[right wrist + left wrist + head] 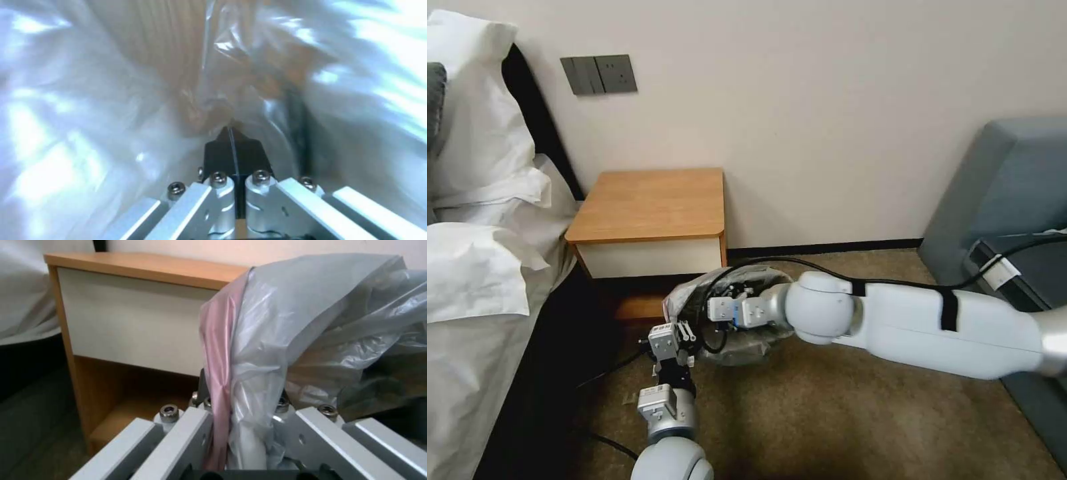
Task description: Pick up the garbage bag from the table and place it over the trash can.
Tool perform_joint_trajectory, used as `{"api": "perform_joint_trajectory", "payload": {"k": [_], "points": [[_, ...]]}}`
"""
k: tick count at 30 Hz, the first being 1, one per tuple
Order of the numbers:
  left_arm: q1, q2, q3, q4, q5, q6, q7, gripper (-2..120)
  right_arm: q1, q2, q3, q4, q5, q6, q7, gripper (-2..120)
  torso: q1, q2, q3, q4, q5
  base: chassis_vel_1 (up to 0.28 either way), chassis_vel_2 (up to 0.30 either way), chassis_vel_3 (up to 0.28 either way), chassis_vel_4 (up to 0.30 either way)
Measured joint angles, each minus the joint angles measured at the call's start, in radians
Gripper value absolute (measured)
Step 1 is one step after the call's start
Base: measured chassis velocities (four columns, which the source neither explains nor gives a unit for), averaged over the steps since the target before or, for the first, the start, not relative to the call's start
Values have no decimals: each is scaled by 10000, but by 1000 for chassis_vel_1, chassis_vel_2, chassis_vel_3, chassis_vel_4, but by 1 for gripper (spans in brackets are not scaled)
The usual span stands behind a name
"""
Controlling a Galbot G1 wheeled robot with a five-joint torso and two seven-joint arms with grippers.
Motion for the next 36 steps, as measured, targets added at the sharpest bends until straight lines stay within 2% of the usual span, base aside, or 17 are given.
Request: {"api": "perform_joint_trajectory", "payload": {"k": [2,4,6,9,10,13,16,18,19,21,22,25,26,28,30,34,36], "points": [[0,1,-3,0,0,-2,-1,5,-18,-90,44,90,35,0,2,0,0,0,0,-1,-1,0,0,0,0],[-4,13,-46,-3,-58,-24,-22,5,-260,-1021,594,902,423,93,11,0,0,0,0,-2,-2,0,0,0,0],[-7,18,-44,-8,-85,-24,-23,5,-396,-1231,848,1113,543,113,10,0,0,0,0,-1,-1,0,0,0,0],[14,65,-42,-74,-157,-24,-33,5,-1410,-2128,2387,1765,872,196,-61,0,0,0,0,1,0,0,0,0,0],[14,65,-42,-74,-157,-24,-33,5,-1410,-2128,2387,1765,872,196,-61,0,0,0,0,1,0,0,0,0,0],[35,115,4,-164,-481,59,-49,5,-2995,-3070,4298,2377,1109,415,30,0,-1,1,-1,0,0,0,0,0,0],[41,141,47,-251,-947,235,-102,5,-4092,-3676,5136,2844,1432,796,646,0,0,1,-1,-4,3,0,0,0,0],[56,160,64,-357,-1416,445,-169,5,-5271,-3881,6202,3129,1790,1135,1548,0,0,1,-1,-3,-4,0,0,0,0],[56,160,64,-357,-1416,445,-169,5,-5271,-3881,6202,3129,1790,1135,1548,0,0,1,-1,-3,-4,0,0,0,0],[80,166,75,-483,-1789,650,-227,5,-6384,-3551,7458,3156,2131,1382,2848,0,0,1,-1,-1,0,0,0,0,0],[80,166,75,-483,-1789,650,-227,5,-6384,-3551,7458,3156,2131,1382,2848,0,0,1,-1,-1,0,0,0,0,0],[130,189,110,-649,-2199,885,-276,5,-7156,-2838,8129,2910,2397,1654,5368,0,-1,0,0,3,-3,0,0,0,0],[130,189,110,-649,-2199,885,-276,5,-7156,-2838,8129,2910,2397,1654,5368,0,-1,0,0,3,-3,0,0,0,0],[173,214,129,-784,-2508,1076,-318,5,-7995,-2319,8721,2669,2132,1952,6798,0,0,0,1,6,-2,0,0,0,0],[189,232,139,-835,-2647,1155,-342,5,-8545,-2100,9158,2567,1860,2130,7114,0,-1,1,0,5,-2,0,0,0,0],[227,362,142,-1059,-3262,1479,-411,5,-11138,-940,11172,2164,406,3002,7640,19,-1,1,0,0,1,0,0,0,0],[225,406,124,-1102,-3405,1558,-427,5,-11625,-687,11508,2094,157,3225,7648,24,0,1,0,-2,-4,0,0,0,0]]}}
